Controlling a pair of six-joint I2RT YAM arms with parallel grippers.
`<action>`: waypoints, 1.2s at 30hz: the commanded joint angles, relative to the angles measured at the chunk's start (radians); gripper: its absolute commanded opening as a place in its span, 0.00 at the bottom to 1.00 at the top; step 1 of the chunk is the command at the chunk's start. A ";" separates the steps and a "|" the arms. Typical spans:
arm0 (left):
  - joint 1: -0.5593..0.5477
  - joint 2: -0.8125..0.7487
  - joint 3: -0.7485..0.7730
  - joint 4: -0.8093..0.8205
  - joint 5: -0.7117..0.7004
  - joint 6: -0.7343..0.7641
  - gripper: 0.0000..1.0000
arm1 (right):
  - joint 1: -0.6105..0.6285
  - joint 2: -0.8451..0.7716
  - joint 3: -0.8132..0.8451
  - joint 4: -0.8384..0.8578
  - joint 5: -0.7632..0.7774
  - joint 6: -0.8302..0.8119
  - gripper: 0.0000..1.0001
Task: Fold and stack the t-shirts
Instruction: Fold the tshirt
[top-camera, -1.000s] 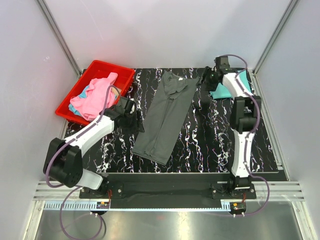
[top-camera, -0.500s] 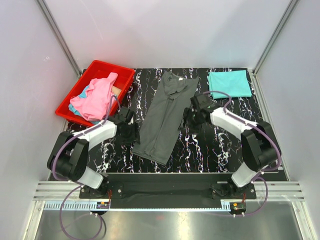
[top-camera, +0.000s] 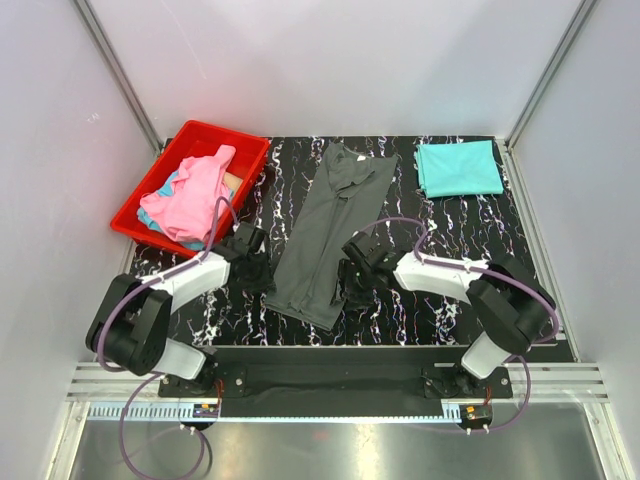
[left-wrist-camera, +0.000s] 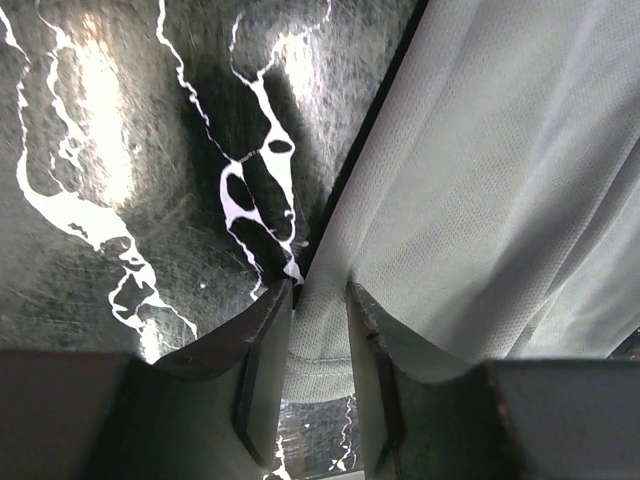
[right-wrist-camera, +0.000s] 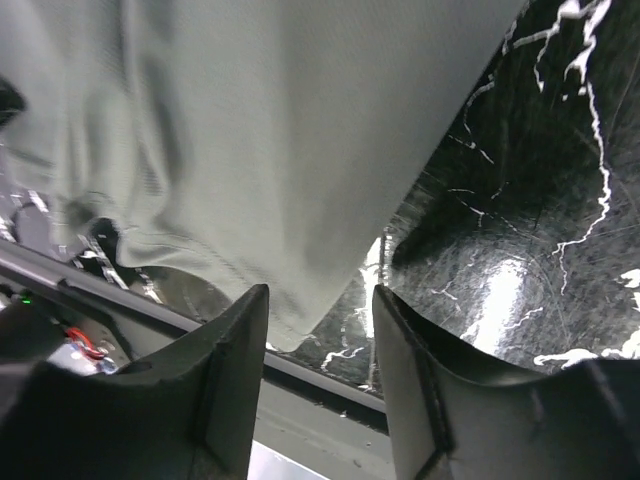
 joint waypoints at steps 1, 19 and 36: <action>-0.019 -0.025 -0.034 -0.053 -0.037 -0.020 0.36 | 0.014 0.020 -0.022 0.064 0.015 0.027 0.50; -0.029 -0.192 0.013 -0.086 0.106 0.006 0.58 | 0.014 -0.026 -0.022 -0.183 0.164 -0.050 0.00; -0.187 -0.072 -0.064 0.135 0.278 -0.065 0.55 | -0.002 -0.285 0.027 -0.436 0.276 -0.028 0.34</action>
